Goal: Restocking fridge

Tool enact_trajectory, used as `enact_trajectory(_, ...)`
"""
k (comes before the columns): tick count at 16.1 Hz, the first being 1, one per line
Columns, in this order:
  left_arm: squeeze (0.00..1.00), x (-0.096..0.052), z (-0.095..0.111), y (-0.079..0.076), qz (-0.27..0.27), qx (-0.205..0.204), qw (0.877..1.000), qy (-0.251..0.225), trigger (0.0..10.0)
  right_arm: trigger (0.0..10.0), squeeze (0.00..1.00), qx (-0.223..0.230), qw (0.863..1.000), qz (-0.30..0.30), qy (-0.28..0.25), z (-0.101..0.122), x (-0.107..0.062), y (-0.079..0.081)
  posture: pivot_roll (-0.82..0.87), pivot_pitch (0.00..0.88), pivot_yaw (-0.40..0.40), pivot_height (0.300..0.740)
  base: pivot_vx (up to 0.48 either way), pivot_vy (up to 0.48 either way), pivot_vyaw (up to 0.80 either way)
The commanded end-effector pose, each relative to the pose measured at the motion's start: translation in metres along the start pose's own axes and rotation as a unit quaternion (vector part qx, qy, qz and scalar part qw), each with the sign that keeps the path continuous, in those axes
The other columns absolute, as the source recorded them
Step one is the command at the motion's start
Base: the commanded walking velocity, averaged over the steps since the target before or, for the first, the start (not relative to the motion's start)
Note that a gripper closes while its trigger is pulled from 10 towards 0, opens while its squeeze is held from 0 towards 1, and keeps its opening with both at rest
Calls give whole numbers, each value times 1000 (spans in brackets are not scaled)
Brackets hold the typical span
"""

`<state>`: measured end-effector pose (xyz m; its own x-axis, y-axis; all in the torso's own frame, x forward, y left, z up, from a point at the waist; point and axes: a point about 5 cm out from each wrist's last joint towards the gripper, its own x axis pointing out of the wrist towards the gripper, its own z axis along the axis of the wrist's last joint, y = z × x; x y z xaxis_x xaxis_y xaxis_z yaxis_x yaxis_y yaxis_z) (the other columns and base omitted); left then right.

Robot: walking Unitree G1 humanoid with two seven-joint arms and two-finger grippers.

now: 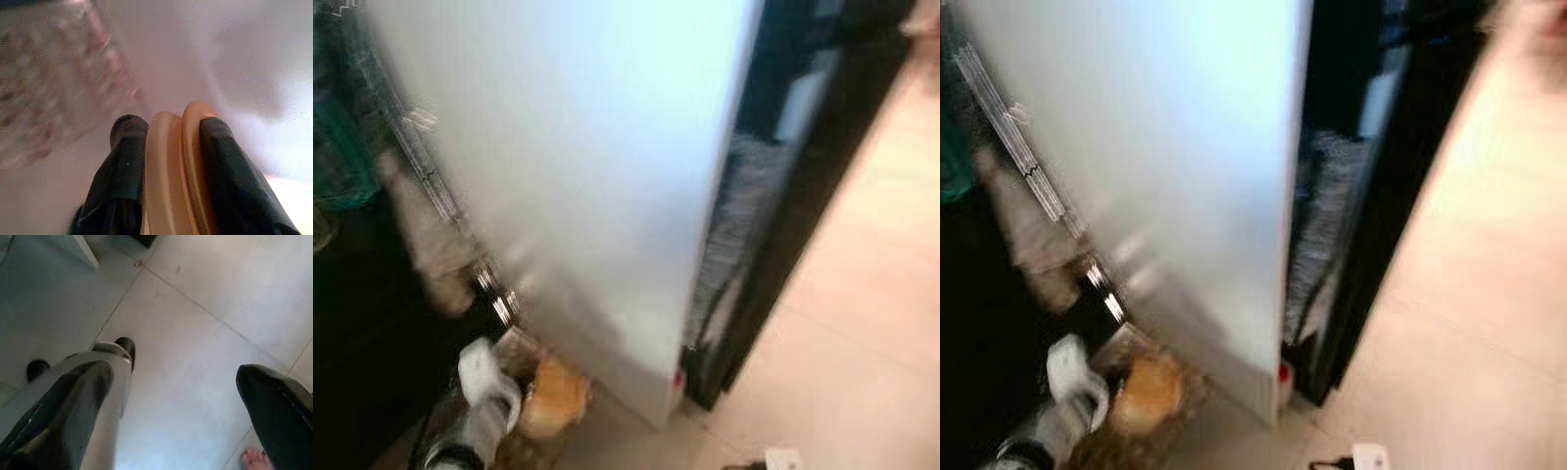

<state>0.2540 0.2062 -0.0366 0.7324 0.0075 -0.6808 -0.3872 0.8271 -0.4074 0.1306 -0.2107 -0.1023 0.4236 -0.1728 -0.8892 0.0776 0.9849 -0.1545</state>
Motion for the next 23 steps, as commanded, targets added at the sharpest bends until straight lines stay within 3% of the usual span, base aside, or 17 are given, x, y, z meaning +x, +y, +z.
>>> enact_trajectory(1,0,-1,-6,6,23,5,1000,7,10000,10000,0,6,1000,-1,9,-5,-1,0,59,5,105,740,0,0,-781)
enact_trajectory(5,0,-15,-40,45,107,4,993,52,10000,10000,0,22,999,-23,-5,-4,-1,-1,42,9,113,740,0,0,-778)
enact_trajectory(9,0,-19,-50,53,114,2,992,59,10000,10000,0,120,989,-54,-62,0,-3,-4,39,11,114,740,0,0,-194)
enact_trajectory(13,0,-20,-49,56,118,-33,992,43,10000,10000,0,169,977,-71,-107,4,-6,-8,12,5,123,740,0,0,0)
enact_trajectory(14,0,-21,-49,57,121,-44,991,41,10000,10000,0,149,958,-83,-230,64,-9,-24,-14,0,132,740,0,0,0)
enact_trajectory(15,0,-21,-49,57,120,-50,991,39,10000,10000,0,119,943,-88,-298,95,-16,-30,-17,0,133,740,0,0,0)
enact_trajectory(17,0,-20,-49,55,105,-39,993,37,10000,10000,0,120,932,-107,-324,103,-20,-37,-26,0,134,740,0,0,0)
enact_trajectory(20,0,-19,-39,57,104,-66,992,12,10000,10000,0,128,892,-123,-416,140,-36,-39,-47,0,130,740,0,0,0)
enact_trajectory(21,0,-20,-39,57,100,-64,993,11,10000,10000,0,103,881,-129,-444,150,-44,-35,-42,0,125,740,0,0,0)
enact_trajectory(22,0,-20,-40,58,100,-57,993,13,10000,10000,0,92,859,-115,-491,163,-58,-24,-47,0,120,740,0,0,0)
enact_trajectory(23,0,-20,-41,58,101,-57,993,13,10000,10000,0,88,847,-99,-515,170,-68,-12,-56,0,116,740,0,0,0)
